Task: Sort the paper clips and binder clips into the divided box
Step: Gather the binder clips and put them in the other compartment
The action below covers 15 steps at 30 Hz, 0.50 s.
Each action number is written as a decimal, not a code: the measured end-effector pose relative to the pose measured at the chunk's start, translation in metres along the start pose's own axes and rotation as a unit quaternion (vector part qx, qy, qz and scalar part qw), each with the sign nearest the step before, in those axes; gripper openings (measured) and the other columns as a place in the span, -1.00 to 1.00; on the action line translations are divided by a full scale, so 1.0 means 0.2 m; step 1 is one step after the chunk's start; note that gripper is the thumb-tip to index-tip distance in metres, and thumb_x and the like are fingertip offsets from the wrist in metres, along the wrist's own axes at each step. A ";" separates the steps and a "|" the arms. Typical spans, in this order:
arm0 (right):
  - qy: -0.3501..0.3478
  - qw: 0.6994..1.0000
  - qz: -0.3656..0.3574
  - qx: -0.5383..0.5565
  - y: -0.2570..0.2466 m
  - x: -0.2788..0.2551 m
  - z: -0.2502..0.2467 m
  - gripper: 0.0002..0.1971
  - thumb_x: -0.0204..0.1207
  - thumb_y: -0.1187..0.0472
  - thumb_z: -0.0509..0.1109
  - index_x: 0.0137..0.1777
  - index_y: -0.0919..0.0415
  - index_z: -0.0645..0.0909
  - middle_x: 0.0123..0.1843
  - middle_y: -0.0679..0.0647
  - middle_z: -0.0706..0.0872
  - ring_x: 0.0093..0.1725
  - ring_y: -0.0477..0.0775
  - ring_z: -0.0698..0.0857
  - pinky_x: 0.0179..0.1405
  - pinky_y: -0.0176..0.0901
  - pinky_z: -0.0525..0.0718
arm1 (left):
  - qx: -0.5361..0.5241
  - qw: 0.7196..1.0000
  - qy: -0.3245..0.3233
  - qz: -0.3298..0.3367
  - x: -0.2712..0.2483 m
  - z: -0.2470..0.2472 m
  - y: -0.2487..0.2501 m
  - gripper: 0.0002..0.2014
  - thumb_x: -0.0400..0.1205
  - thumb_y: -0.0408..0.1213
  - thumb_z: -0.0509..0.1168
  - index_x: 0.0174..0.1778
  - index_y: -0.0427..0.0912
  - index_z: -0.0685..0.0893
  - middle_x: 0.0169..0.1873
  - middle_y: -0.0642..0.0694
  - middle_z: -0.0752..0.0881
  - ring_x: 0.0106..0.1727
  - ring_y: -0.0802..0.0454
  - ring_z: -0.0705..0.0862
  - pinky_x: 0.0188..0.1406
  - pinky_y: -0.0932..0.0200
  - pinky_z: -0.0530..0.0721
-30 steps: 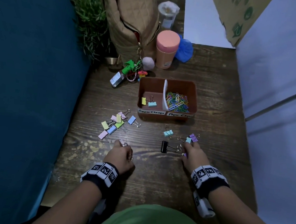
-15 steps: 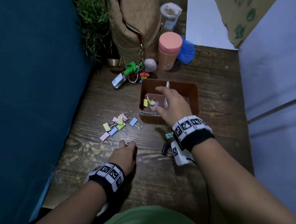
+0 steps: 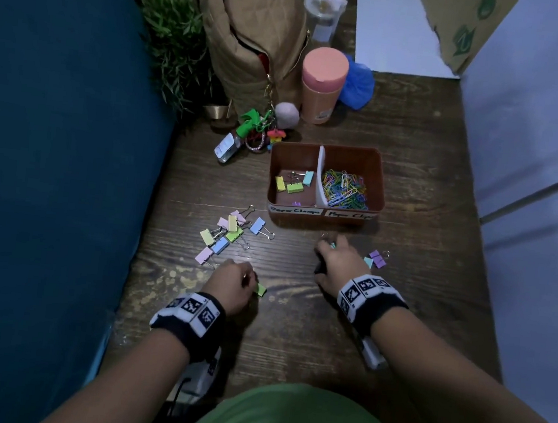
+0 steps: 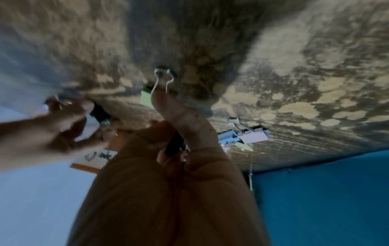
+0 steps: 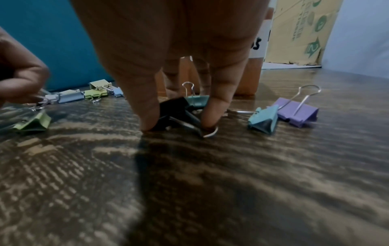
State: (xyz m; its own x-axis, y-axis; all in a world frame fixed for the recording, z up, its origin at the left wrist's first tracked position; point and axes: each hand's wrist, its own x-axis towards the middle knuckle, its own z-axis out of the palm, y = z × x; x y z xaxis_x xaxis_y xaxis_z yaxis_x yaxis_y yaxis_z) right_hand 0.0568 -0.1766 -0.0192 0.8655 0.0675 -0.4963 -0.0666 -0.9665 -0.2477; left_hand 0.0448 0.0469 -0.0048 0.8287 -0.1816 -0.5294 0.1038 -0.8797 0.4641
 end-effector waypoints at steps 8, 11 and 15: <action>-0.031 0.998 0.002 0.051 -0.03 0.04 0.01 -0.63 0.26 0.33 0.43 0.03 0.10 0.41 0.10 0.19 0.34 -0.27 0.21 0.54 -0.16 -0.13 0.65 | 0.000 0.998 0.040 -0.041 0.02 0.09 0.03 -0.71 0.45 -0.12 0.45 0.00 -0.12 0.58 0.08 -0.09 0.44 -0.02 -0.04 0.59 0.11 0.08 0.65; -0.026 0.997 -0.002 0.078 -0.05 0.03 0.00 -0.71 0.26 0.42 0.37 -0.15 0.07 0.40 0.00 0.13 0.34 -0.31 0.19 0.54 -0.23 -0.17 0.61 | 0.031 0.998 0.016 -0.043 0.04 0.11 0.05 -0.53 0.37 -0.03 0.52 0.09 -0.14 0.55 0.12 -0.11 0.42 0.02 -0.11 0.62 0.14 0.02 0.67; 0.007 0.986 -0.059 0.155 -0.13 -0.01 -0.13 -0.74 0.25 0.46 0.46 -0.21 0.13 0.51 -0.06 0.11 0.46 -0.12 0.17 0.57 -0.12 -0.21 0.50 | 0.080 0.997 0.019 -0.009 0.06 0.13 0.07 -0.62 0.45 -0.19 0.43 0.16 -0.13 0.56 0.16 -0.19 0.47 0.03 -0.18 0.65 0.02 0.06 0.62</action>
State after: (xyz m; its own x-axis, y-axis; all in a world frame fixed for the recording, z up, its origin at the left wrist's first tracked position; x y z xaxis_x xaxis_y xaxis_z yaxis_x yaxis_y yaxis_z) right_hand 0.0690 -0.1588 0.0094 0.8831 0.1693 -0.4375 -0.1120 -0.8296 -0.5471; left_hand 0.0417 0.0216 -0.0230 0.8477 -0.1507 -0.5085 0.0325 -0.9422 0.3334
